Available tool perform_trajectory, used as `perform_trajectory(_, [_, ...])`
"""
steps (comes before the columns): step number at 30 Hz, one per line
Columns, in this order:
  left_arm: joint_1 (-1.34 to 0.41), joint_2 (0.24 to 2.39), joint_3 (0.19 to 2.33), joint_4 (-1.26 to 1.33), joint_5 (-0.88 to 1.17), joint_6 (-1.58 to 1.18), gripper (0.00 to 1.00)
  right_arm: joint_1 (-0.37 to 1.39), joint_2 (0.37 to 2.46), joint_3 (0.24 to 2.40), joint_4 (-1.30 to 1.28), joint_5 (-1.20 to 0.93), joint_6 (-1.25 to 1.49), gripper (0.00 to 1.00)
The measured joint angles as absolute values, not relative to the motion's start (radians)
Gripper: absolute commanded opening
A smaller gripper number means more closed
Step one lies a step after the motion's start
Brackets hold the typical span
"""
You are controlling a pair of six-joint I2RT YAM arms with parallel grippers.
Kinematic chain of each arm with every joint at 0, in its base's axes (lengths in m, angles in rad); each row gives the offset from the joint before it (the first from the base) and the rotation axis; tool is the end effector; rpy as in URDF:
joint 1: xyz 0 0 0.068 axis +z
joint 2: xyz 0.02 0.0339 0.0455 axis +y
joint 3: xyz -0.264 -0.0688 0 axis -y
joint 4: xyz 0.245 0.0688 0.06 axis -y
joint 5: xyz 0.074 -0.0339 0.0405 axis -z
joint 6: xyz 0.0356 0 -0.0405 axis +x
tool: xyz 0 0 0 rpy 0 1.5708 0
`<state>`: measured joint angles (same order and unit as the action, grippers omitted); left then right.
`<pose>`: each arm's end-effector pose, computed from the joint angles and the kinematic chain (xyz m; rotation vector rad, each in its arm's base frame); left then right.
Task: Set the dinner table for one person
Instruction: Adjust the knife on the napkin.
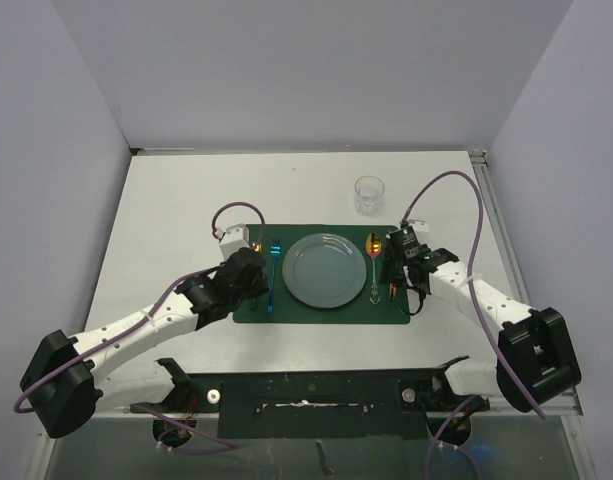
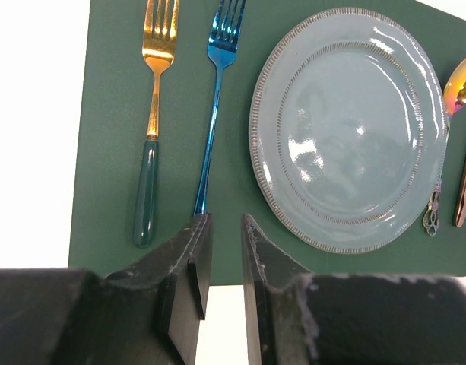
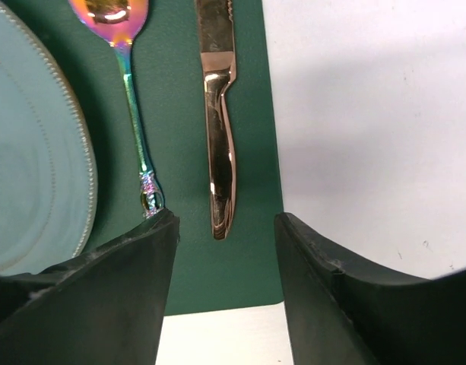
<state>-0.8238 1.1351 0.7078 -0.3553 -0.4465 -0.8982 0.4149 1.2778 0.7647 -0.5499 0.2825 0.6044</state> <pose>0.1687 -0.1595 0.2311 -0.2998 2.2693 -0.3816 0.2230 0.0874 0.2037 0.3369 2.5444 0.0064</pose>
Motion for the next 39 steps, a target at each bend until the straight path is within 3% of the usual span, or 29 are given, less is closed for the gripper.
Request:
perform_trajectory(10, [-0.824, 1.135, 0.708, -0.355, -0.452, -0.897, 0.19, 0.427, 1.41, 0.792, -0.546, 0.358, 0.601, 0.46])
perform_trajectory(15, [-0.824, 1.133, 0.708, -0.354, -0.458, -0.894, 0.19, 0.427, 1.477, 0.853, -0.531, 0.394, 0.584, 0.31])
perform_trajectory(28, [-0.818, 1.063, 0.707, -0.362, -0.49, -0.887, 0.19, 0.44, 1.63, 0.911, -0.508, 0.403, 0.568, 0.3])
perform_trajectory(32, [-0.812, 1.044, 0.707, -0.365, -0.497, -0.888, 0.19, 0.44, 1.631, 0.911, -0.504, 0.407, 0.564, 0.1])
perform_trajectory(39, [-0.809, 1.04, 0.707, -0.368, -0.501, -0.887, 0.19, 0.442, 1.651, 0.937, -0.501, 0.422, 0.56, 0.09])
